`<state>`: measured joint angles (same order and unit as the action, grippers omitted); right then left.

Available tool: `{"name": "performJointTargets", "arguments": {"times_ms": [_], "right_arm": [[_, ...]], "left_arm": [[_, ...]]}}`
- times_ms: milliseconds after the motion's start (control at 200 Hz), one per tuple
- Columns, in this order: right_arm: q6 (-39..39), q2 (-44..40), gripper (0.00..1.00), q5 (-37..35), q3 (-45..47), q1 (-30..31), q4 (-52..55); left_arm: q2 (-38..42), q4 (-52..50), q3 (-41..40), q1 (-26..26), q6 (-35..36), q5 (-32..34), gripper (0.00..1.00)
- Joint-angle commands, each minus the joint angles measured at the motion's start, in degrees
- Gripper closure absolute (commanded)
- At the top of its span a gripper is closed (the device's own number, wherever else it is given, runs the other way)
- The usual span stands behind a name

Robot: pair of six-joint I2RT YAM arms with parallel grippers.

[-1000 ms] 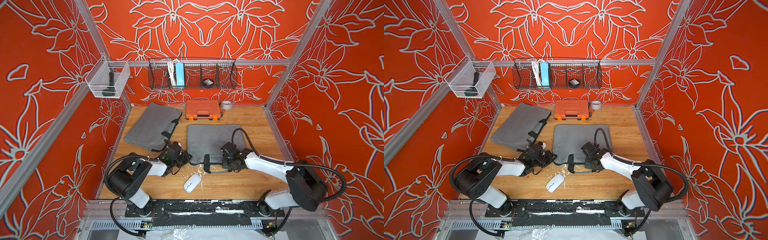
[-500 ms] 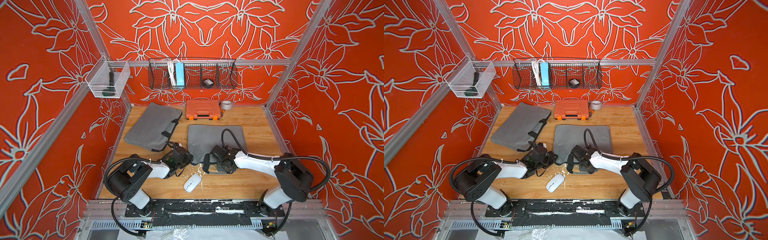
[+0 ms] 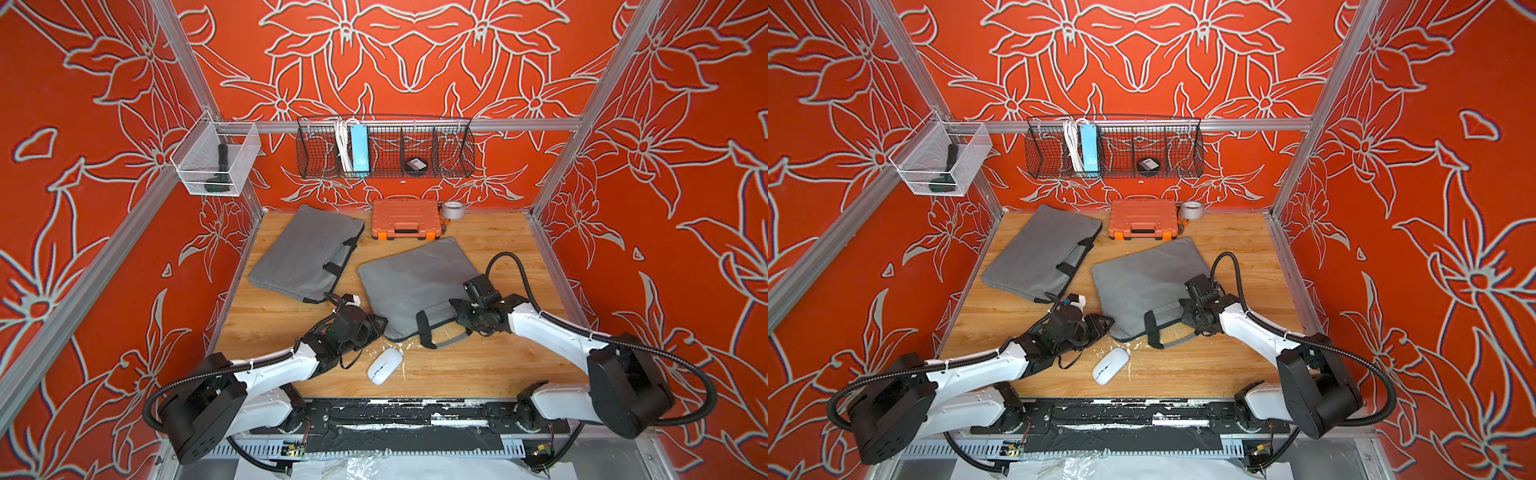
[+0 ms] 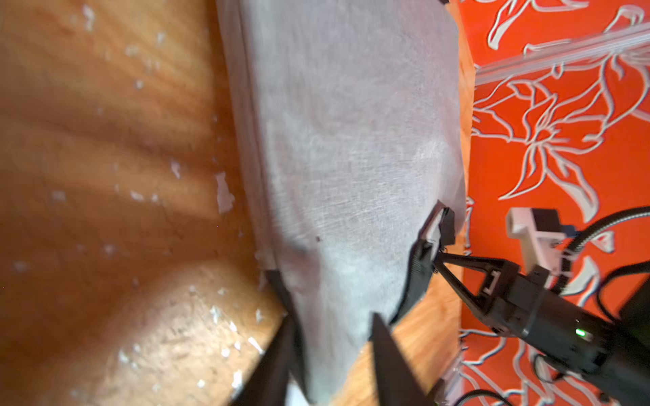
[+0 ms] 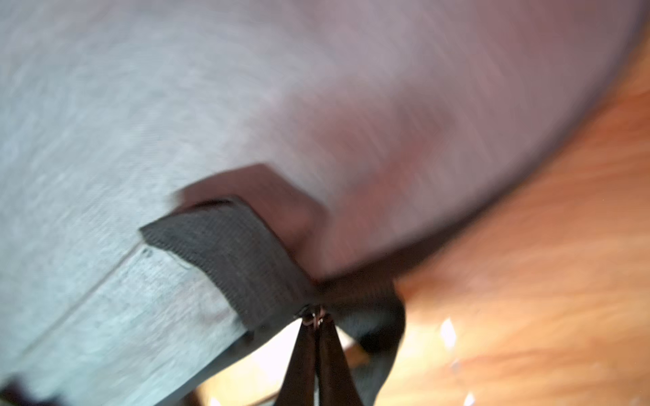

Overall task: Put the mouse into the laptop bag
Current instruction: Unzip the zipper on the zippered laptop bag.

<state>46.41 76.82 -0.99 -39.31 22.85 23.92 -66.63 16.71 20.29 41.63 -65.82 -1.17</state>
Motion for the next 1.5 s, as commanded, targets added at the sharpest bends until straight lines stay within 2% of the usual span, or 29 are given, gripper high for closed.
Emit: {"name": "performJointTargets", "arguments": {"times_ms": [0, 50, 125, 250, 480, 596, 726, 826, 916, 1046, 1301, 1496], "right_arm": [[-2.20, 1.91, 1.00, -0.62, -0.42, -4.16, -0.25], [-2.28, 3.41, 1.00, -2.79, -1.90, -5.61, 1.56], [-1.49, 5.52, 1.00, -4.45, -3.71, -8.37, 4.03], [-0.18, 7.62, 1.00, -2.76, -4.77, -11.33, 4.91], [4.12, 7.32, 1.00, -3.16, -7.25, -11.31, 11.10], [4.76, 7.24, 1.00, -2.10, -7.94, -11.30, 12.33], [4.53, 8.55, 1.00, -0.39, -9.11, -11.28, 13.64], [4.47, 8.84, 1.00, 4.32, -7.55, -10.69, 11.39], [5.48, 7.72, 1.00, 6.58, -5.35, -8.18, 9.21], [8.13, 5.10, 1.00, 5.83, -4.13, -1.73, 9.08], [14.89, -0.30, 1.00, 3.77, -2.97, 12.95, 7.12], [17.32, 0.31, 1.00, 3.53, -3.99, 20.62, 5.26]], "left_arm": [[1.78, 0.36, -0.80, 1.08, -0.67, 1.34, 0.30], [2.30, 0.07, -0.84, 1.09, -0.56, 1.42, 0.24], [2.90, -0.27, -0.81, 1.09, -0.30, 1.96, 0.23], [1.70, 0.39, -0.75, 0.88, 0.76, 5.76, 0.21], [-11.48, 7.45, 3.32, -2.17, 4.00, 0.95, 0.20], [-19.27, 9.67, 7.83, -2.98, 5.24, -2.79, 0.28], [-23.44, 11.74, 9.95, -2.95, 4.41, -2.77, 0.39], [-25.67, 12.19, 11.85, -2.95, 4.42, -3.44, 0.59], [-27.69, 11.91, 13.62, -2.69, 4.34, -3.74, 0.82], [-30.12, 10.84, 15.32, -2.60, 4.20, -3.58, 0.98], [-30.69, 11.06, 15.67, -2.26, 3.44, -3.16, 1.00], [-30.98, 10.76, 16.25, -2.16, 2.88, -3.31, 1.00]]}}
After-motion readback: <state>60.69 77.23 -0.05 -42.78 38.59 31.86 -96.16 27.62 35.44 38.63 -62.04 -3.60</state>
